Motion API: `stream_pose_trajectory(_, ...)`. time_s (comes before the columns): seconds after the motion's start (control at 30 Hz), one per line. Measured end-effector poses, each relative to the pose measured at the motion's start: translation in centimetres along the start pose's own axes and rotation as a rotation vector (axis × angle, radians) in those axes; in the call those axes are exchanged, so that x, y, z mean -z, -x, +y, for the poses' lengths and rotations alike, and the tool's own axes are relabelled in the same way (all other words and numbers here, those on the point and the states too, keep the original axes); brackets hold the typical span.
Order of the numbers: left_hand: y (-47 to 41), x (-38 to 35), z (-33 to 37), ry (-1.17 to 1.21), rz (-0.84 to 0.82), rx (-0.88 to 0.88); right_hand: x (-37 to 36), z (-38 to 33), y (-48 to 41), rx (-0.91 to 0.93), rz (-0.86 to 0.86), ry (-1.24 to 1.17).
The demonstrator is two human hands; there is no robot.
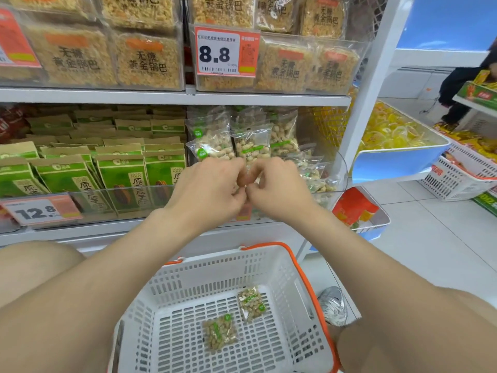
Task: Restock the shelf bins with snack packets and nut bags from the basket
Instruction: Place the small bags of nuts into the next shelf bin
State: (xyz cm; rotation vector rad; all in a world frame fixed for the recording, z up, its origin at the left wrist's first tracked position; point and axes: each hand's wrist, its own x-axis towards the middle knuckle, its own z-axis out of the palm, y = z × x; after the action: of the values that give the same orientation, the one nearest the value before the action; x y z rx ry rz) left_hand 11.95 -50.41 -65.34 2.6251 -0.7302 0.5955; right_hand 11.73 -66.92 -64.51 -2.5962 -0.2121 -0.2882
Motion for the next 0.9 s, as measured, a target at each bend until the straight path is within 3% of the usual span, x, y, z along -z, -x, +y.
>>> stream_pose_trajectory(0.1,1.1,0.1,1.3,-0.163,-0.168,0.046,0.6,0.8,2.1,-0.057,-0.362,0.056)
stream_pose_trajectory(0.2,2.9,-1.2,2.7,-0.256,-0.513,-0.014,-0.7,2.4,3.7,-0.111,-0.689,0.148)
stream_pose_trajectory(0.3,5.1,-4.4,3.2,-0.306,-0.951,-0.046,-3.8,4.3,4.8,-0.075,-0.815,0.331)
stream_pose_trajectory(0.4,7.1,-8.8,2.9,-0.331,-1.230,-0.018,-6.7,5.9,6.0,-0.031,-0.926,0.449)
stream_pose_trajectory(0.5,8.6,-13.1,1.7,-0.330,-1.323,-0.047,-8.9,6.9,7.1,-0.014,-1.041,0.512)
stream_pose_trajectory(0.73,12.8,-21.4,-1.9,-0.401,-1.337,-0.122,-12.2,8.4,8.4,0.067,-1.062,0.617)
stream_pose_trajectory(0.9,17.2,-26.5,-3.6,-0.254,-1.402,0.028,-13.6,9.5,8.3,0.067,-1.082,0.655)
